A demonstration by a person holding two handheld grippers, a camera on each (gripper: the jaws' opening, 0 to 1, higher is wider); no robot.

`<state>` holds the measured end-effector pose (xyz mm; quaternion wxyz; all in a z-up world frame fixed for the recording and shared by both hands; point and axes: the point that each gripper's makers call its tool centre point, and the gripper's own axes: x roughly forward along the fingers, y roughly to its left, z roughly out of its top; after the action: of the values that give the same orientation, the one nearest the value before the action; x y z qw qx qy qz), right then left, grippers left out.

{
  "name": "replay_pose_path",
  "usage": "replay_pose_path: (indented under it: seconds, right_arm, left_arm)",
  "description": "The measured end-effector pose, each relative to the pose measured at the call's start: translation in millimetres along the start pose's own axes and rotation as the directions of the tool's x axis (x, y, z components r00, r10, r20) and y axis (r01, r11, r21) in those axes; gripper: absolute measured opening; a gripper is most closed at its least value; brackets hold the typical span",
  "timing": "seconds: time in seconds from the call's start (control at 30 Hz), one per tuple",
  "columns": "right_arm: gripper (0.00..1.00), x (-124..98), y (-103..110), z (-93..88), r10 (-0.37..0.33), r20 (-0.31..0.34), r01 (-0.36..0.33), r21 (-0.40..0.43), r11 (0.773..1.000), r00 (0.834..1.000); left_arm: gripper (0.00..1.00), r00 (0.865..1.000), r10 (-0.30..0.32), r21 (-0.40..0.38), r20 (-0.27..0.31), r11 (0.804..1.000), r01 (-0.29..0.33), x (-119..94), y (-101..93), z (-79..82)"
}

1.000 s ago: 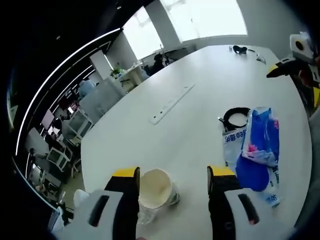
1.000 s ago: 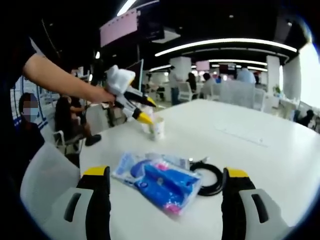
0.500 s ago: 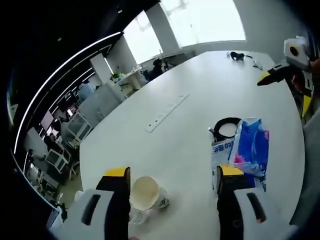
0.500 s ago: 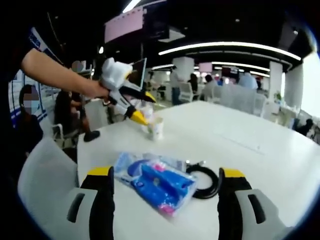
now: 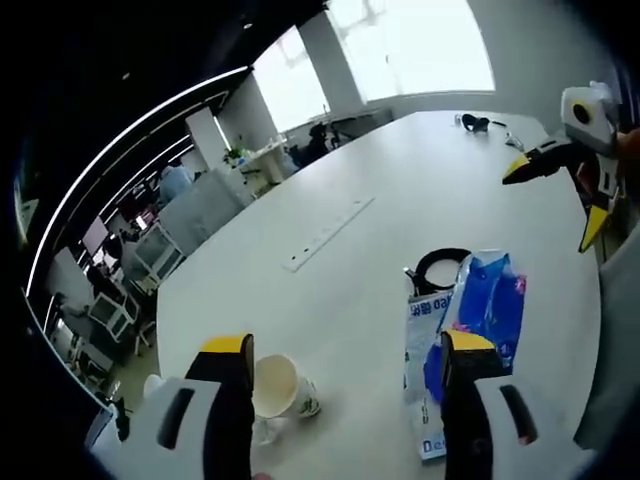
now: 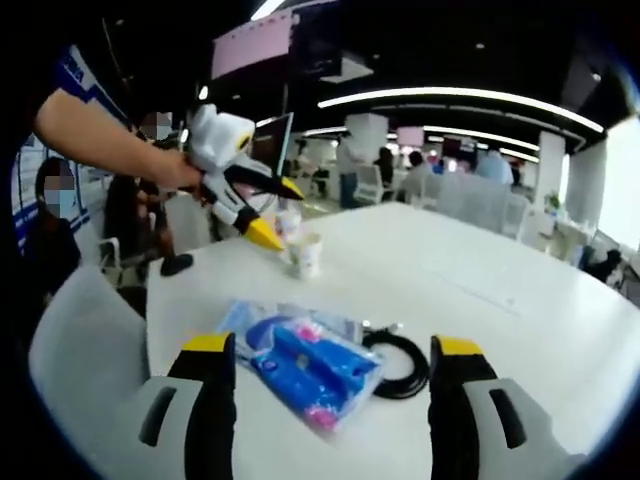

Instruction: Arrange the tabletop items into an orderly group along one side of the table until the central work area is clear of visible clutter.

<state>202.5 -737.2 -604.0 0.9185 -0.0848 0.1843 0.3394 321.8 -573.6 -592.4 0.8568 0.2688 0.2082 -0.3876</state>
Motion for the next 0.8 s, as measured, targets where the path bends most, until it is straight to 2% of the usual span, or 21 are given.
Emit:
replay_pose_path:
  seconds: [0.1,0.23,0.4,0.53,0.8]
  right_arm:
    - [0.75,1,0,-3.3,-0.003,-0.005,0.003,0.002,1.0,1.0]
    - [0.7,2,-1,-9.2,-0.011,-0.033,0.01,-0.034,0.999,0.999]
    - [0.67,4,-4,-7.7,-0.021,-0.034,0.019,-0.04,0.999,0.999]
    - [0.52,5,-8,-10.0,-0.029,-0.054,0.027,-0.045,0.999,0.998]
    - [0.42,5,-10,-11.6,-0.025,-0.057,0.024,-0.014,1.0,0.998]
  left_arm:
    - [0.76,1.0,-0.001,-0.005,0.005,1.0,0.001,-1,-2.2,1.4]
    - [0.77,1.0,-0.004,-0.016,0.015,1.0,0.004,-4,-6.2,4.8]
    - [0.79,1.0,-0.005,-0.019,0.016,1.0,0.005,-5,-8.7,4.3]
    - [0.79,1.0,-0.005,-0.034,0.022,0.999,0.006,-6,-12.2,3.2]
    - [0.78,1.0,-0.012,-0.061,0.018,0.998,0.013,-10,-29.3,-4.2]
